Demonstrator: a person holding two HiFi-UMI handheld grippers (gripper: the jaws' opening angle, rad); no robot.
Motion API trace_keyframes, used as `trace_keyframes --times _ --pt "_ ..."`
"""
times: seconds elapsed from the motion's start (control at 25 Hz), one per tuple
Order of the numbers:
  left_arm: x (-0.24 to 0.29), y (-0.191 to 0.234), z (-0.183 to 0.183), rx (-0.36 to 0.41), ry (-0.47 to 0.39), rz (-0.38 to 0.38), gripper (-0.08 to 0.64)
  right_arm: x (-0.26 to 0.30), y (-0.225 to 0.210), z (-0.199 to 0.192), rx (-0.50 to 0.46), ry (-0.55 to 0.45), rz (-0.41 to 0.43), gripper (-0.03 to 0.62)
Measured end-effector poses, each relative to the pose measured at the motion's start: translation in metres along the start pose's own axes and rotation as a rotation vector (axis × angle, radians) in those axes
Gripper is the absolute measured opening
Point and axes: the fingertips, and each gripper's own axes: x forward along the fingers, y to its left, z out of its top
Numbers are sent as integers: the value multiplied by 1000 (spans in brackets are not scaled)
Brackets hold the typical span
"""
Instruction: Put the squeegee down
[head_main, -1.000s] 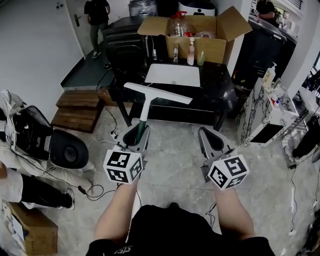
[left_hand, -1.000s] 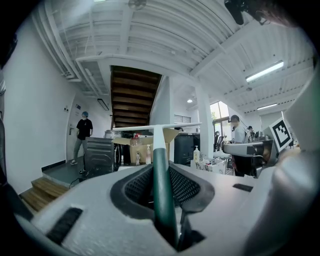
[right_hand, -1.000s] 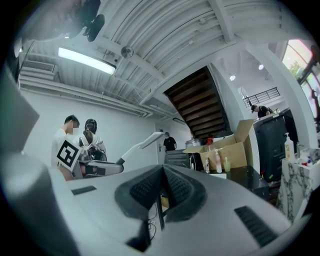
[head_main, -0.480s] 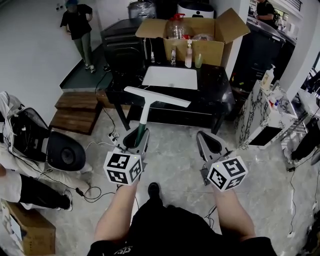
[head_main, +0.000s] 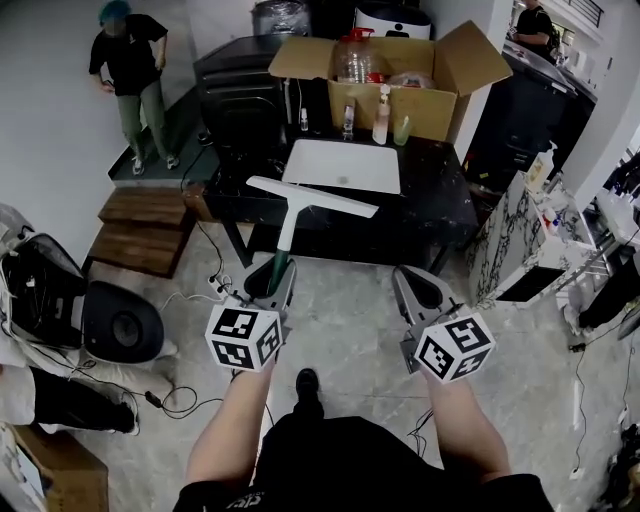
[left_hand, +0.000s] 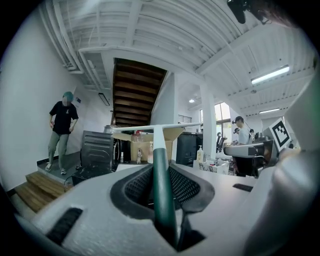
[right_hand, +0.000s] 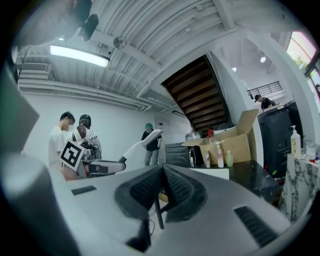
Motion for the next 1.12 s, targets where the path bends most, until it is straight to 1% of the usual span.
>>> trace_keyframes --times 0.36,0.6,0.72,0.96,1.12 --pt "86 91 -8 -16 46 -27 101 115 -30 -18 38 58 -24 5" --pt "135 132 -12 -29 64 -66 101 171 -47 -27 53 91 -56 5" --pt "153 144 -12 -30 70 -85 101 187 -55 -25 53 89 -72 5" --pt "185 151 -2 -11 67 -123 101 199 -78 -23 70 77 -117 6" --pt "212 157 -3 -5 80 -137 101 215 -102 -24 85 77 -136 5"
